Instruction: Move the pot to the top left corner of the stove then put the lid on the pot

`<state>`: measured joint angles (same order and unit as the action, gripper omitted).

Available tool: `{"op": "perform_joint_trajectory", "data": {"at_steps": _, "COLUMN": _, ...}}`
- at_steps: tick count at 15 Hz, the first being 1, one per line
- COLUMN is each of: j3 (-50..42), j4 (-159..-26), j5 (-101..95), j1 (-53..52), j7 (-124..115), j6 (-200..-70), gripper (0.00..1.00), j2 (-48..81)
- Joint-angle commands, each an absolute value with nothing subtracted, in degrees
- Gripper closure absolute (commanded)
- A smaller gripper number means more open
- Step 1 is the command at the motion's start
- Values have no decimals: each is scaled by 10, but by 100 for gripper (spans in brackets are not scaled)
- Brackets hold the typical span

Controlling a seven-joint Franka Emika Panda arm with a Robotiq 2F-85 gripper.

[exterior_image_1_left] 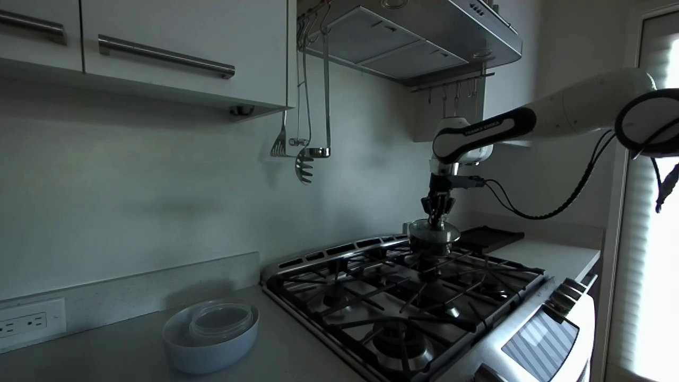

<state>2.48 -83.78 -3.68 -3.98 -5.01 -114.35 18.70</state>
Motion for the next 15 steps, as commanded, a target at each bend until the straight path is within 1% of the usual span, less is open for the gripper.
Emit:
{"op": "perform_joint_trajectory", "data": {"at_steps": 1, "j3": 19, "j4": -761, "j5": -18, "j1": -39, "j7": -82, "j6": -1105, "gripper": 98, "j2": 229}}
{"op": "perform_joint_trajectory", "data": {"at_steps": 11, "j3": 9, "j4": -651, "j5": 6, "j1": -33, "j7": -117, "j6": -1087, "gripper": 98, "j2": 304}}
{"op": "perform_joint_trajectory", "data": {"at_steps": 12, "j3": 10, "j4": -690, "j5": -5, "j1": -34, "j7": -116, "j6": -1108, "gripper": 91, "j2": 288}}
{"op": "perform_joint_trajectory", "data": {"at_steps": 15, "j3": 10, "j4": -674, "j5": -4, "j1": -34, "j7": -116, "j6": -1106, "gripper": 91, "j2": 297}}
